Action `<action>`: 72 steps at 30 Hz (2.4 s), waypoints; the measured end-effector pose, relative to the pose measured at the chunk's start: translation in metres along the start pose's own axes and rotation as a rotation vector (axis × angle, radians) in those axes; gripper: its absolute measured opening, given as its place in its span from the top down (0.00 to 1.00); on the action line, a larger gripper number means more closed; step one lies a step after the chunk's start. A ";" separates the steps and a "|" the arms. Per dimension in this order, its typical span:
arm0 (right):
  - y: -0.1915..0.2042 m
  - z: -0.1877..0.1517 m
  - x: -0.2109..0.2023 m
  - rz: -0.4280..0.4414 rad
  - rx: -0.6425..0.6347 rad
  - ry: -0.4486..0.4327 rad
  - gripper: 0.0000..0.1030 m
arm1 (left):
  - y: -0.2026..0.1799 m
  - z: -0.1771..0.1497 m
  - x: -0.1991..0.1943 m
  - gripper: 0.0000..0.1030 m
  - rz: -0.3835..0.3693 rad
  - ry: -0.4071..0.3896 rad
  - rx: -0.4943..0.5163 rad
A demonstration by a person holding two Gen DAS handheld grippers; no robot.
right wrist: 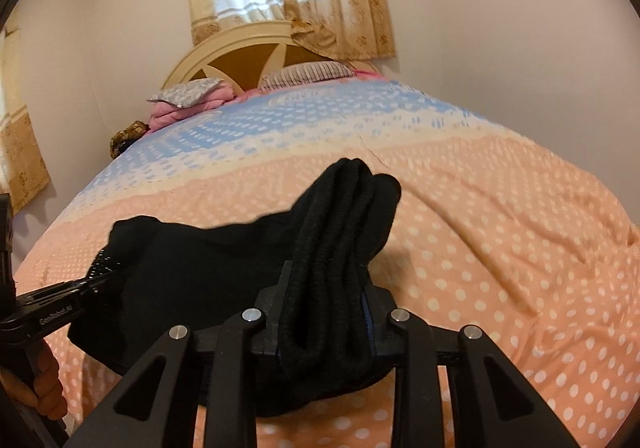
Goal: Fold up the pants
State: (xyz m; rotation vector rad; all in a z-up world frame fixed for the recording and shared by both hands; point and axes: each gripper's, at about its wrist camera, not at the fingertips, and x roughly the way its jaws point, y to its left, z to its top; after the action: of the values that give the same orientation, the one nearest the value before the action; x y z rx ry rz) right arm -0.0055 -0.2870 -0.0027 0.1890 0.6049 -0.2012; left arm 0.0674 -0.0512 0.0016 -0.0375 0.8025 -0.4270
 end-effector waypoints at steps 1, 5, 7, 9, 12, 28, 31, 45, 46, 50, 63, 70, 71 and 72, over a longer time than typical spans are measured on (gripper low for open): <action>0.005 0.003 -0.002 0.006 -0.005 -0.004 0.73 | 0.002 0.001 -0.002 0.86 -0.004 -0.006 -0.003; 0.024 0.012 -0.009 0.045 -0.021 -0.020 0.73 | 0.009 0.005 -0.011 0.87 0.017 -0.036 -0.007; 0.032 0.015 -0.013 0.065 -0.028 -0.027 0.73 | 0.016 0.006 -0.015 0.87 0.017 -0.044 -0.019; 0.041 0.016 -0.015 0.080 -0.039 -0.034 0.73 | 0.022 0.008 -0.018 0.87 0.020 -0.052 -0.027; 0.052 0.017 -0.014 0.097 -0.049 -0.028 0.73 | 0.031 0.009 -0.020 0.87 0.037 -0.063 -0.043; 0.117 0.033 0.009 0.221 -0.103 -0.025 0.73 | 0.083 0.018 -0.032 0.87 0.170 -0.095 -0.110; 0.132 0.037 0.013 0.251 -0.116 -0.025 0.73 | 0.094 0.019 -0.036 0.87 0.195 -0.104 -0.128; 0.196 0.054 0.041 0.353 -0.185 -0.030 0.73 | 0.149 0.027 -0.046 0.87 0.301 -0.139 -0.196; 0.202 0.056 0.045 0.362 -0.188 -0.029 0.73 | 0.154 0.029 -0.046 0.87 0.315 -0.143 -0.200; 0.222 0.061 0.060 0.399 -0.190 -0.032 0.73 | 0.174 0.037 -0.050 0.87 0.378 -0.161 -0.198; 0.276 0.074 0.132 0.382 -0.177 -0.079 0.73 | 0.216 0.072 -0.015 0.87 0.534 -0.215 -0.109; 0.274 0.056 0.199 0.282 -0.185 0.065 0.73 | 0.231 0.054 0.042 0.87 0.600 -0.050 -0.081; 0.272 0.053 0.208 0.262 -0.179 0.100 0.73 | 0.235 0.051 0.047 0.87 0.606 -0.020 -0.086; 0.268 0.053 0.212 0.262 -0.163 0.120 0.73 | 0.241 0.047 0.051 0.83 0.608 0.018 -0.102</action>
State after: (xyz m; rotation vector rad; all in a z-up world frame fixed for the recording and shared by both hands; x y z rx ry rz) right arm 0.2590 -0.0691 -0.0517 0.1221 0.7060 0.1136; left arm 0.2178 0.1432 -0.0467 0.1145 0.8095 0.1888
